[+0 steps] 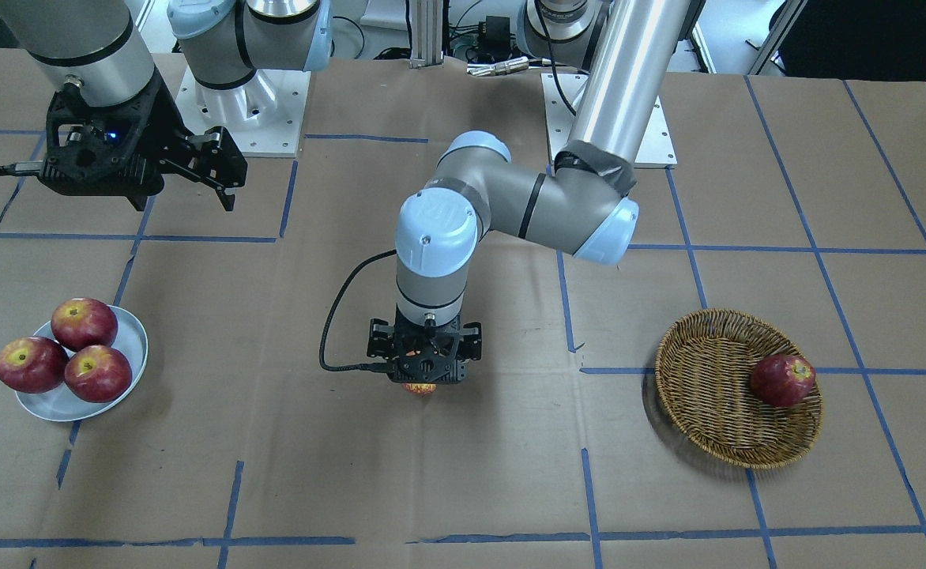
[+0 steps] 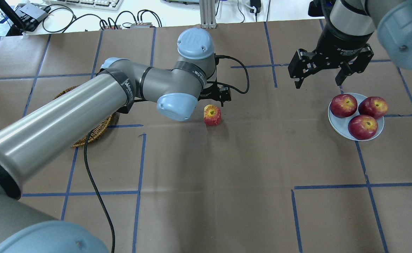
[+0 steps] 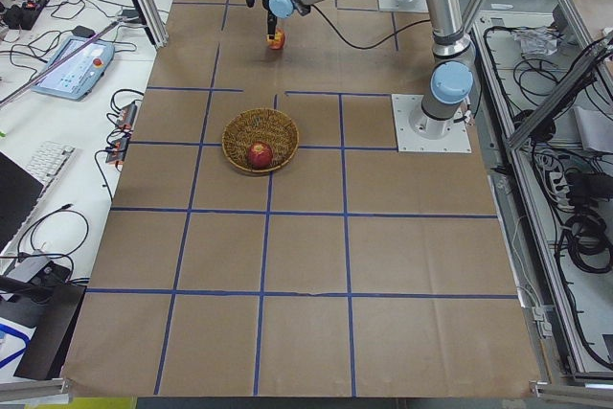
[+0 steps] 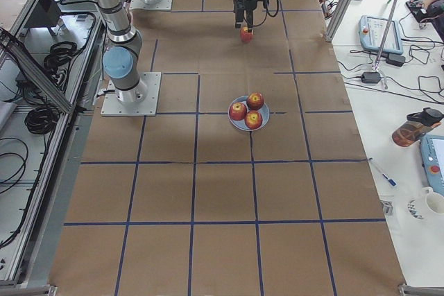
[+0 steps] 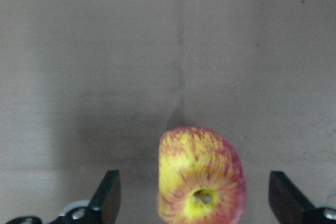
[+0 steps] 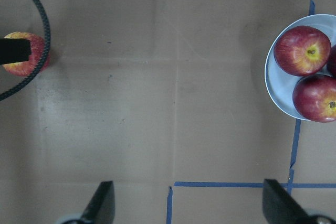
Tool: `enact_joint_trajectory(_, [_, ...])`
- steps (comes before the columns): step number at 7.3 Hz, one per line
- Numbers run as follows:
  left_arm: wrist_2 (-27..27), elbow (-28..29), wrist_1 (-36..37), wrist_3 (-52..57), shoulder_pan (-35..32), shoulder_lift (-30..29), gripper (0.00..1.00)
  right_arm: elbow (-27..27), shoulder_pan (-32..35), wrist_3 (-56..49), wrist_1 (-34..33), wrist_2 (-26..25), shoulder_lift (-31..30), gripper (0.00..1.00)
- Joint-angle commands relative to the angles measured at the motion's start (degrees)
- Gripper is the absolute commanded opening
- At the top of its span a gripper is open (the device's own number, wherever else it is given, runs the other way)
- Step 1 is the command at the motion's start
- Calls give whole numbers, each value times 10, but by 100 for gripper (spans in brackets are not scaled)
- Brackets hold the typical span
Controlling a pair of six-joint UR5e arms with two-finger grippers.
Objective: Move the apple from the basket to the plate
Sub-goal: 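Release the apple and raise the left gripper while the right gripper approaches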
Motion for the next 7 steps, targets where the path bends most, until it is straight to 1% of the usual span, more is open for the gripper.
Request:
enact_joint_trajectory(1, [1, 32, -153, 66, 35, 97, 99, 0, 0, 0, -3, 2, 1, 100])
enact_joint_trajectory(2, [3, 49, -256, 103, 58, 161, 99, 0, 0, 1, -5, 1, 2, 100])
enact_joint_trajectory(3, [3, 61, -337, 147, 99, 213, 99, -1, 1, 7, -8, 4, 9, 100])
enact_joint_trajectory(4, [3, 66, -383, 213, 151, 243, 99, -13, 2, 11, -7, 6, 19, 100])
enact_joint_trajectory(5, [7, 66, -402, 253, 177, 262, 99, -29, 11, 19, -5, 6, 29, 100])
enact_joint_trajectory(6, [8, 52, -410, 253, 181, 273, 99, -39, 36, 52, -7, 5, 44, 100])
enact_joint_trajectory(7, [7, 53, -412, 253, 180, 274, 99, -53, 64, 85, -15, 5, 67, 100])
